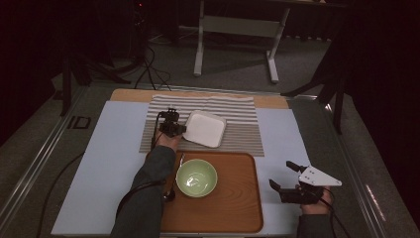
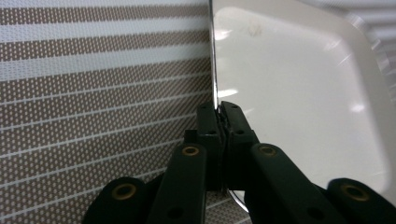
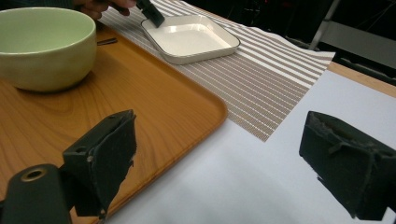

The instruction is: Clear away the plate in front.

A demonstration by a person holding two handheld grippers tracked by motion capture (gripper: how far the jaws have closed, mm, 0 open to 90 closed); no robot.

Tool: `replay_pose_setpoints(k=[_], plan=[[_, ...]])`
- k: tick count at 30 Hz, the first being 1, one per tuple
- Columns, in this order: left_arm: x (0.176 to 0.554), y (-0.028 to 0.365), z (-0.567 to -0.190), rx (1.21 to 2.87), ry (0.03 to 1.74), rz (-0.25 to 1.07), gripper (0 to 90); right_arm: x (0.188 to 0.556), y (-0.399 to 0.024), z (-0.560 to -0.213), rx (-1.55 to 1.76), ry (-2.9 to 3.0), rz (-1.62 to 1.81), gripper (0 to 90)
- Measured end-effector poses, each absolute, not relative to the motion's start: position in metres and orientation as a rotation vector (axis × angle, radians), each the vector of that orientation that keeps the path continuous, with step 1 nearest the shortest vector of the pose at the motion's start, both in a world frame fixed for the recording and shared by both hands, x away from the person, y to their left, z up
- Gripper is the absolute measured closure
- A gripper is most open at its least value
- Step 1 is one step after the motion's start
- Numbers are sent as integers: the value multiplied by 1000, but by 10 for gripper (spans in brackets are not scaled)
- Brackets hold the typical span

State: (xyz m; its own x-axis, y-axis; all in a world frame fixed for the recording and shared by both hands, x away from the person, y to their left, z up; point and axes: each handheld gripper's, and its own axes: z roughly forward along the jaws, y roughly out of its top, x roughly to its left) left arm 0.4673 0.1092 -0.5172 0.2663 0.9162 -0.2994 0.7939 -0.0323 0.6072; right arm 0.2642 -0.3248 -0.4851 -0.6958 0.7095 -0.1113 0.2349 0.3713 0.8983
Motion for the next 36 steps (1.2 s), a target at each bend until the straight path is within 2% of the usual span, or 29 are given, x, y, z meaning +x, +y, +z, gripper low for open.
replay_pose_setpoints(k=[18,36], plan=[[459,102,-469,1869,1394,269,896,264,-326,-485,819,2139,1298,106],[423,95,-407,1927,1147,296,895,264,-328,-485,832,2129,1298,106]])
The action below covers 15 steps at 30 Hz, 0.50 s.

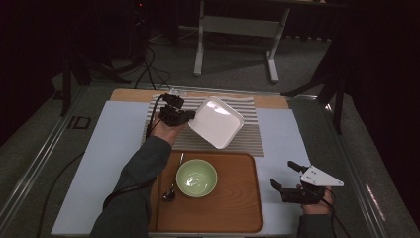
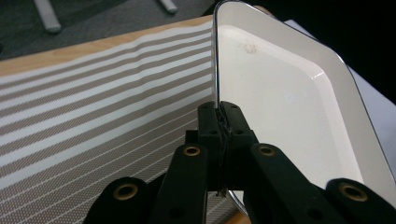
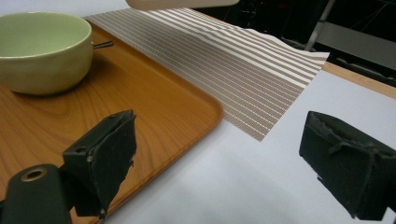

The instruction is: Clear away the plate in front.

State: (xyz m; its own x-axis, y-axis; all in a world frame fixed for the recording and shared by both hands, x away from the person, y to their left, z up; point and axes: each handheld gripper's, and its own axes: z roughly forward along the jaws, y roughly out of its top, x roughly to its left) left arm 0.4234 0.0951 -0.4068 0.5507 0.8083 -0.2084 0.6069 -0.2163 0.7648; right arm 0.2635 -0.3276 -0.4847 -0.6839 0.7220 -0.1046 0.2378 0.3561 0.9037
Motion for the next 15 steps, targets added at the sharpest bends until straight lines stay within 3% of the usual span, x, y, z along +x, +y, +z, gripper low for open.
replay_pose_setpoints(k=[15], plan=[[383,77,-379,2053,915,281,895,264,-330,-485,848,2115,1303,105]])
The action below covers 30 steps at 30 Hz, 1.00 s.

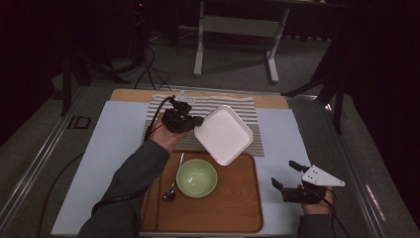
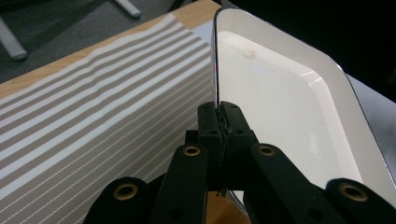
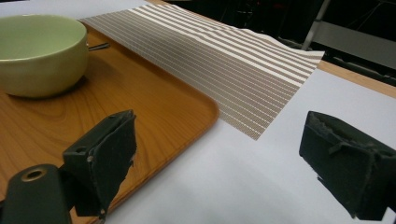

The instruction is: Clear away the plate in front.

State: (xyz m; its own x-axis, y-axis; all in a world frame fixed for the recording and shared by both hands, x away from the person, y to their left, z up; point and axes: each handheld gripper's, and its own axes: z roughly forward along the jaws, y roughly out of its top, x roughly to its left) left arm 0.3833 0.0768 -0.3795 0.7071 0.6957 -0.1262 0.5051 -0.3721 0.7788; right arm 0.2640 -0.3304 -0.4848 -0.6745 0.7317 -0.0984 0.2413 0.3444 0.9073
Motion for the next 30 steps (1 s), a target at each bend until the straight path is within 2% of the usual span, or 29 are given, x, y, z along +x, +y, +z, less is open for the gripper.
replay_pose_setpoints(k=[15,30], plan=[[365,51,-396,2198,759,146,895,261,-338,-482,900,2010,1320,105],[352,32,-419,2274,716,53,894,261,-339,-481,901,2001,1317,106]])
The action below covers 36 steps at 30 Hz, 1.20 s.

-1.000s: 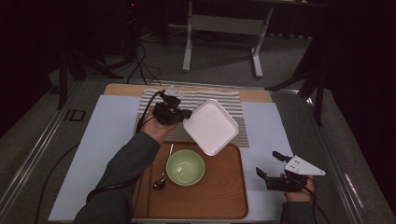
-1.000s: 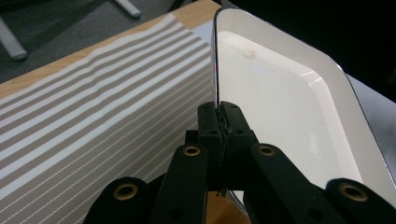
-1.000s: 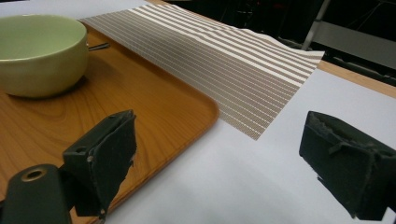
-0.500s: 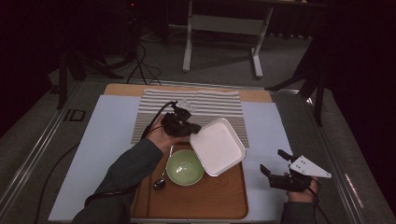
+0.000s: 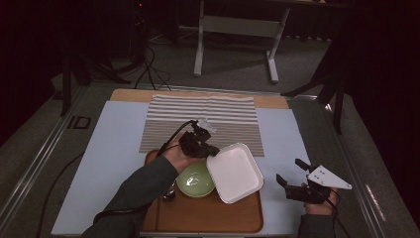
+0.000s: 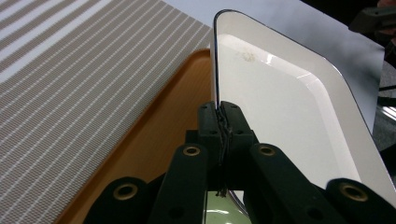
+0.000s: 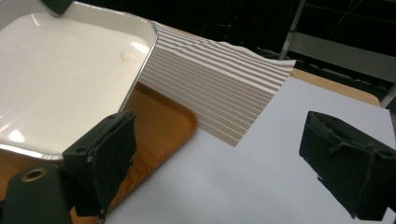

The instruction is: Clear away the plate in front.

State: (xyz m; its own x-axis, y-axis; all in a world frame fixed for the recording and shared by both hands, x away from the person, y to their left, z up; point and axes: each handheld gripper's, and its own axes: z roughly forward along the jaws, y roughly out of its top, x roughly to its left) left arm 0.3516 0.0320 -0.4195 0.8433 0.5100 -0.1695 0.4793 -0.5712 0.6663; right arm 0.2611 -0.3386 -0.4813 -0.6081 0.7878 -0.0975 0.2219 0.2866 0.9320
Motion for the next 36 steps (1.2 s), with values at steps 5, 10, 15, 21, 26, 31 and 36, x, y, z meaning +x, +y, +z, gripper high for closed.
replay_pose_setpoints(k=[5,10,15,21,26,31,36], plan=[[348,27,-422,2300,704,41,893,261,-338,-481,897,2006,1318,106],[346,22,-425,2335,694,38,892,261,-338,-481,897,2003,1322,106],[345,18,-427,2379,679,18,891,261,-338,-481,896,2004,1324,106],[346,11,-428,2427,672,-5,889,262,-338,-481,895,2005,1327,106],[351,6,-431,2425,679,-21,884,262,-337,-481,895,2005,1328,106],[359,-1,-439,2417,695,-36,889,262,-338,-482,894,2006,1327,106],[367,-5,-446,2411,692,-60,887,262,-338,-481,894,2007,1328,106]])
